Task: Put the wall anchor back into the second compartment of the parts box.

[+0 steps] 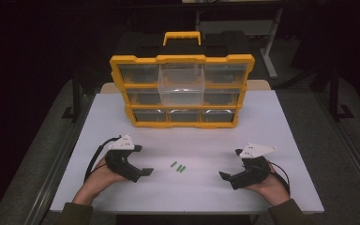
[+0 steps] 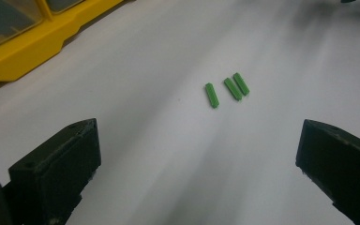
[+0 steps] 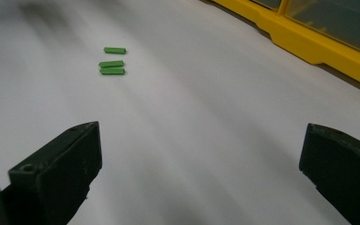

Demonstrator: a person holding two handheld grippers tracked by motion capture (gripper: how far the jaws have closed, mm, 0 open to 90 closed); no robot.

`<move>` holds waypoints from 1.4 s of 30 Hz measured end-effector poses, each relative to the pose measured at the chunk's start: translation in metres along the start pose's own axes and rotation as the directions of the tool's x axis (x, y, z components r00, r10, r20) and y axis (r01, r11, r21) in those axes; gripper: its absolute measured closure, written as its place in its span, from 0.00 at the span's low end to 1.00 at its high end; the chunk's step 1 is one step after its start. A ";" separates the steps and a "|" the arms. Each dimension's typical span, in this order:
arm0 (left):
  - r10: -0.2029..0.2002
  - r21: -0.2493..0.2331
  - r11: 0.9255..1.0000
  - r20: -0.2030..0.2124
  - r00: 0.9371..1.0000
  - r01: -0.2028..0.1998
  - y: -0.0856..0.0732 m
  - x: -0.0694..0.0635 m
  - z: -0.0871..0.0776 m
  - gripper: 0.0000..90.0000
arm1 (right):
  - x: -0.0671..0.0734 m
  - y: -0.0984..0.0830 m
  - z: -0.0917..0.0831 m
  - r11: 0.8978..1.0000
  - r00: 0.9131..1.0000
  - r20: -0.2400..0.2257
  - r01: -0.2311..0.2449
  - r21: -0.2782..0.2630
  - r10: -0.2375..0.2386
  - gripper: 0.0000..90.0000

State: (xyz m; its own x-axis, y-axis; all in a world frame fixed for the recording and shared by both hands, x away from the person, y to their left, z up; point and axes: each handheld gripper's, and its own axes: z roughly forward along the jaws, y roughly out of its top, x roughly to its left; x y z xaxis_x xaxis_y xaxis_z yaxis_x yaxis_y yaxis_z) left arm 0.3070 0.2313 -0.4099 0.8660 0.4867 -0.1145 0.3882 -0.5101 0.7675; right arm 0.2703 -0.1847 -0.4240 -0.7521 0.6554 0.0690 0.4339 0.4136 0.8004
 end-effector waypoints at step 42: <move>0.084 0.147 0.985 0.066 0.994 -0.093 0.058 -0.008 0.065 0.17 | 0.000 0.000 -0.001 1.000 1.000 -0.013 -0.003 -0.006 0.003 0.00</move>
State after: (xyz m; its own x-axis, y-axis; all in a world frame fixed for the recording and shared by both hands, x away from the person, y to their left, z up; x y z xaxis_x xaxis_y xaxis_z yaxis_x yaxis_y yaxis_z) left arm 0.3429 0.1517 -0.4050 0.9146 0.3940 -0.0911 0.3481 -0.6521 0.6735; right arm 0.2700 -0.1857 -0.4230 -0.7575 0.6480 0.0791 0.4331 0.4082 0.8036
